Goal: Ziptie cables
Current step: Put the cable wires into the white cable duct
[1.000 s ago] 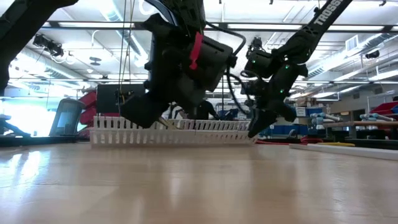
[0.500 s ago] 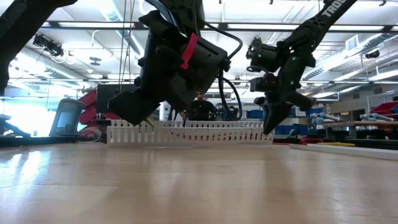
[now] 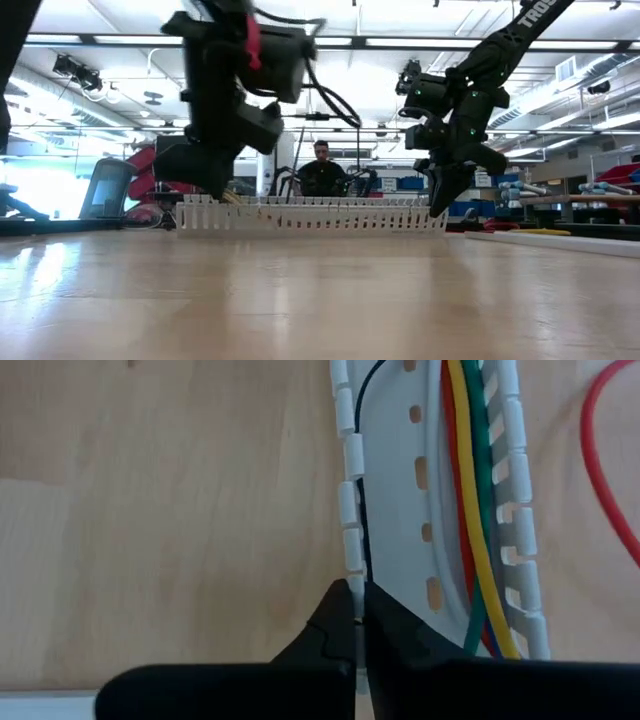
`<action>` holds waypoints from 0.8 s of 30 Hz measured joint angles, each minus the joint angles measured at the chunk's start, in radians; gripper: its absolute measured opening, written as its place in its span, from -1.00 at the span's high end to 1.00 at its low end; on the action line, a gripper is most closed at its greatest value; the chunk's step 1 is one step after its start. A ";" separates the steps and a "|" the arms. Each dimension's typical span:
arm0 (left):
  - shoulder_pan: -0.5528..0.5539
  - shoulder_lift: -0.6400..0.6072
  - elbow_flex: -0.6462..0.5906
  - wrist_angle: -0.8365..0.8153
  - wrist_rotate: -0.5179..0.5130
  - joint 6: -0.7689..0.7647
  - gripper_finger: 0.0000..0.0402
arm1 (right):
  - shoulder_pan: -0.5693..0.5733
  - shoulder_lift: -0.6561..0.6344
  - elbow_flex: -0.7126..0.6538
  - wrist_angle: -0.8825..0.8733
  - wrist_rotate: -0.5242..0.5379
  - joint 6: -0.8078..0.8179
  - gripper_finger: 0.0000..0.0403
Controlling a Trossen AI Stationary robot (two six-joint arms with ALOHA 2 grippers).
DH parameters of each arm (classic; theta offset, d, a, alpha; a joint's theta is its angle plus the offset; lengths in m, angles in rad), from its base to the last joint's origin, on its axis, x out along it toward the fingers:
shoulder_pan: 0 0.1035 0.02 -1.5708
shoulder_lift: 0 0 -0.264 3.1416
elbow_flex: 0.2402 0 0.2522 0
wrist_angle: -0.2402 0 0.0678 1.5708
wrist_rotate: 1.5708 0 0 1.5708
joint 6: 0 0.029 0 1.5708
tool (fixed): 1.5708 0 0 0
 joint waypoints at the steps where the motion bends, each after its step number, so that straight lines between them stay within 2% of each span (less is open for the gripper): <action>1: 0.008 -0.022 -0.028 0.024 0.004 0.002 0.93 | -0.001 0.000 0.000 0.000 -0.006 0.005 1.00; 10: 0.096 -0.159 -0.284 0.329 0.119 0.047 0.93 | -0.002 0.000 0.001 -0.003 -0.039 0.054 1.00; 16: 0.123 -0.162 -0.297 0.347 0.125 0.057 0.93 | -0.003 0.000 0.036 -0.047 -0.064 0.063 1.00; 24: 0.177 -0.165 -0.299 0.444 0.256 0.116 0.91 | -0.015 0.000 0.080 -0.111 -0.078 0.062 1.00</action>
